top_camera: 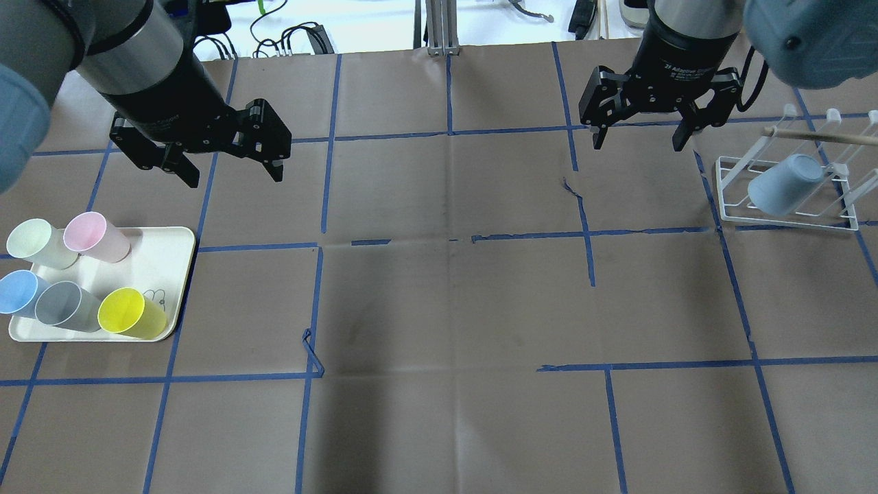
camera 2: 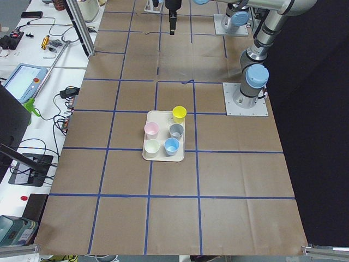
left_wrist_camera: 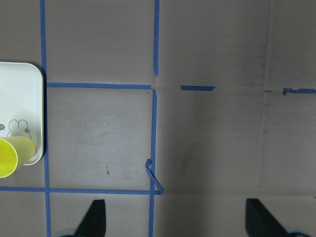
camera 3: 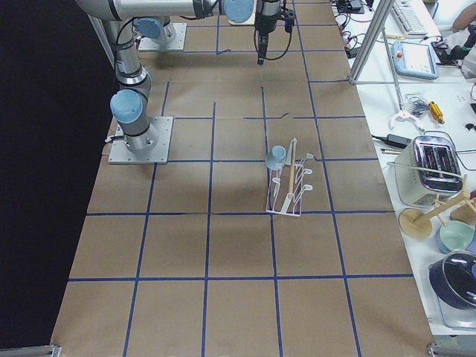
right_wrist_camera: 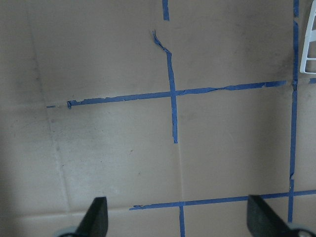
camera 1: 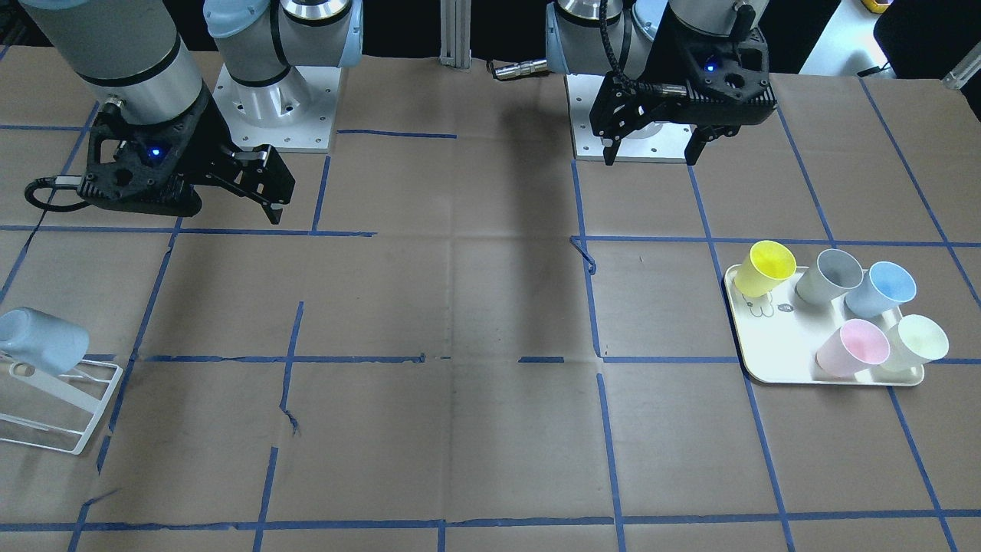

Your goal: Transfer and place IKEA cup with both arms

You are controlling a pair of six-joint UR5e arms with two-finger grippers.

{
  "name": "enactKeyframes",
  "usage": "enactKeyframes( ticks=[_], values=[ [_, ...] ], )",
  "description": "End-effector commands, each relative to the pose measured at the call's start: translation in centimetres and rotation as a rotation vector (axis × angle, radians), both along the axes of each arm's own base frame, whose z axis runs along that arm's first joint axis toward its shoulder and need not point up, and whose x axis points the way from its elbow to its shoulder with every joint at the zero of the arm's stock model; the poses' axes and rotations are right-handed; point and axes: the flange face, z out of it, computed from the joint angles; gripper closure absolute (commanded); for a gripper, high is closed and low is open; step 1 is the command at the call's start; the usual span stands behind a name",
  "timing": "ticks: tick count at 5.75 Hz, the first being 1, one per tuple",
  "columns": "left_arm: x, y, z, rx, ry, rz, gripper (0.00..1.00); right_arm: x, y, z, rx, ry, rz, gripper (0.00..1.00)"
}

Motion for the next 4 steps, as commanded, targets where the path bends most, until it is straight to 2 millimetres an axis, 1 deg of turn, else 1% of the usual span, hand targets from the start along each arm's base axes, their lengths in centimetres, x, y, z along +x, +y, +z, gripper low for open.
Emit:
enactKeyframes(
  ticks=[1,2,3,4],
  values=[
    [0.0,0.1,0.1,-0.002,0.002,0.0,0.01,0.0,0.0,0.1,-0.002,0.0,0.001,0.0],
    [0.1,0.0,0.1,-0.002,0.001,0.001,0.01,0.0,-0.1,0.1,-0.005,0.001,0.0,0.0],
    [0.1,0.0,0.1,-0.002,0.002,0.001,0.01,-0.1,-0.2,0.6,-0.016,0.004,0.001,0.0],
    [0.1,0.0,0.1,-0.002,0.002,0.001,0.01,-0.5,-0.6,1.3,-0.034,0.0,-0.005,0.0]
  ],
)
